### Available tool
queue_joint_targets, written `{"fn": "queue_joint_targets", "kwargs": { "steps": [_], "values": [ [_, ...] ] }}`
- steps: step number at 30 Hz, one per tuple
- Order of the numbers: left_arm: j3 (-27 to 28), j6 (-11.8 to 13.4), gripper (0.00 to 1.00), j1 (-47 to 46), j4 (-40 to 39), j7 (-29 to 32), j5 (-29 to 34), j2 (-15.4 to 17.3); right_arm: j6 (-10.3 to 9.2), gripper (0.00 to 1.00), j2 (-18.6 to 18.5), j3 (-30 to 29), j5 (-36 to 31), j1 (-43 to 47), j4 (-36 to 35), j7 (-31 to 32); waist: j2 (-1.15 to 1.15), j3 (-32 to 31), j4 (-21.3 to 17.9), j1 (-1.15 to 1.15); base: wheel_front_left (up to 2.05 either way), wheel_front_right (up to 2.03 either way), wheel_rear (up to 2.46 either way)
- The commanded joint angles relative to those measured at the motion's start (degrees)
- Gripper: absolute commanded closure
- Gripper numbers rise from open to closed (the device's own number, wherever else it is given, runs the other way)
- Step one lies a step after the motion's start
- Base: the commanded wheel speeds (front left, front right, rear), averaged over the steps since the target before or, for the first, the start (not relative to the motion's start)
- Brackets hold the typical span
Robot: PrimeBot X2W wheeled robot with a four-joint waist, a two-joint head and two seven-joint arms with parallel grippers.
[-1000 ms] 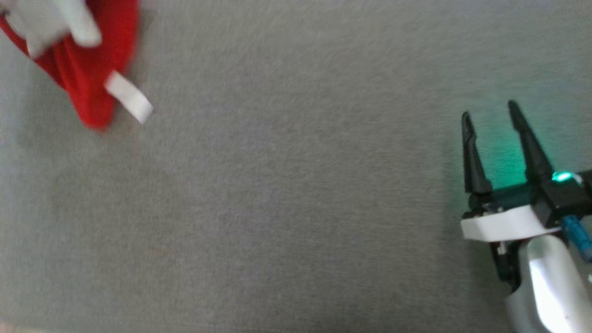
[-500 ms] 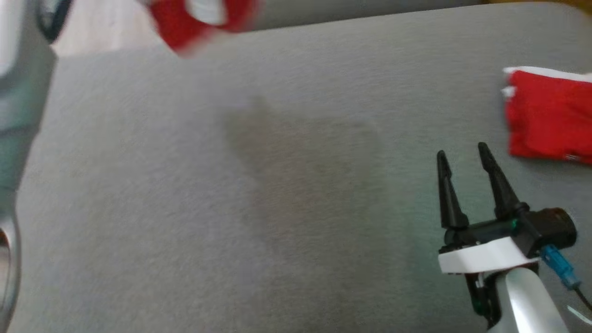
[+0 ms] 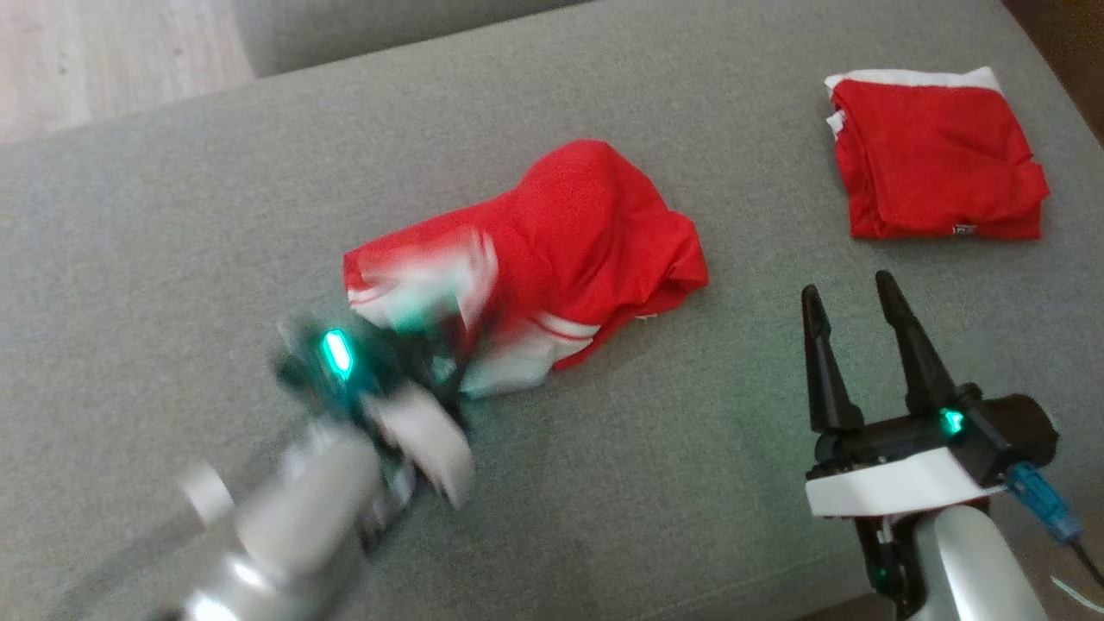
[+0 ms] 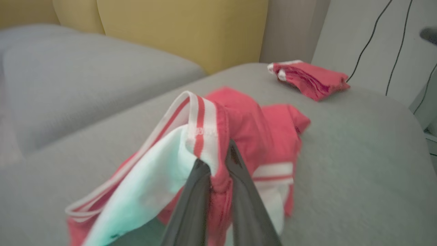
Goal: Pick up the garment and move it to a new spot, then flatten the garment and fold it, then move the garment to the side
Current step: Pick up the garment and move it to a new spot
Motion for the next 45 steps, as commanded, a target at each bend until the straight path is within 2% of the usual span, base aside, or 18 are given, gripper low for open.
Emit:
{"fn": "queue_joint_targets", "kwargs": {
  "steps": [1,2,5,8,10,11,19,25,29,33,45],
  "values": [
    [1.7,0.6,0.70,-2.2,-0.9,-1.5,0.1,0.1,0.37,0.00,0.0,1.7,0.4,-0.3,-1.4,0.0,0.00,0.6,-0.4,-0.01,0.00,0.00,0.00],
    [2.0,1.7,0.00,-0.2,0.6,-2.7,-0.3,-1.2,0.37,0.00,0.0,2.1,0.8,-0.2,-1.1,0.0,0.00,0.6,-0.3,-0.01,0.00,0.00,0.00],
    [4.5,5.8,0.00,3.8,1.2,-4.5,0.4,-4.6,0.37,0.00,0.0,2.3,1.3,0.4,-0.1,0.0,0.00,-0.3,1.1,-0.01,0.00,0.00,0.00],
    [10.7,9.1,0.00,9.2,-5.6,-4.6,2.7,-7.1,0.37,0.00,0.0,0.7,1.3,1.5,0.4,0.0,0.00,-2.6,4.0,-0.01,0.00,0.00,0.00],
    [14.0,10.1,0.00,14.0,-9.9,-4.6,4.8,-7.9,0.37,0.00,0.0,-0.2,1.1,2.2,0.9,0.0,0.00,-4.6,6.0,-0.01,0.00,0.00,0.00],
    [17.1,10.7,0.00,18.8,-13.5,-4.6,6.7,-8.7,0.37,0.00,0.0,-1.2,1.1,3.3,1.1,0.0,0.00,-6.8,8.2,-0.01,0.00,0.00,0.00],
    [30.1,11.0,0.00,33.4,-24.8,-4.6,11.5,-11.0,0.37,0.00,0.0,-7.7,1.5,8.5,-0.2,0.0,0.00,-12.8,16.4,-0.01,0.00,0.00,0.00],
    [37.4,10.9,0.00,40.4,-33.4,-4.6,17.5,-11.5,0.37,0.00,0.0,-7.9,1.2,11.9,-2.7,0.0,0.00,-14.9,18.6,-0.01,0.00,0.00,0.00],
    [38.6,10.5,0.00,43.7,-35.5,-4.6,20.7,-11.6,0.37,0.00,0.0,-6.1,1.0,13.1,-4.5,0.0,0.00,-15.5,18.2,-0.01,0.00,0.00,0.00],
    [38.5,11.0,0.00,44.7,-35.8,-4.7,20.7,-11.7,0.37,0.00,0.0,-4.4,1.1,13.8,-5.2,0.0,0.00,-15.8,17.7,-0.01,0.00,0.00,0.00],
    [37.5,11.3,0.00,44.5,-34.6,-4.7,22.1,-11.7,0.37,0.00,0.0,-4.0,0.8,13.8,-5.0,0.0,0.00,-15.7,16.9,-0.01,0.00,0.00,0.00]
  ]
}}
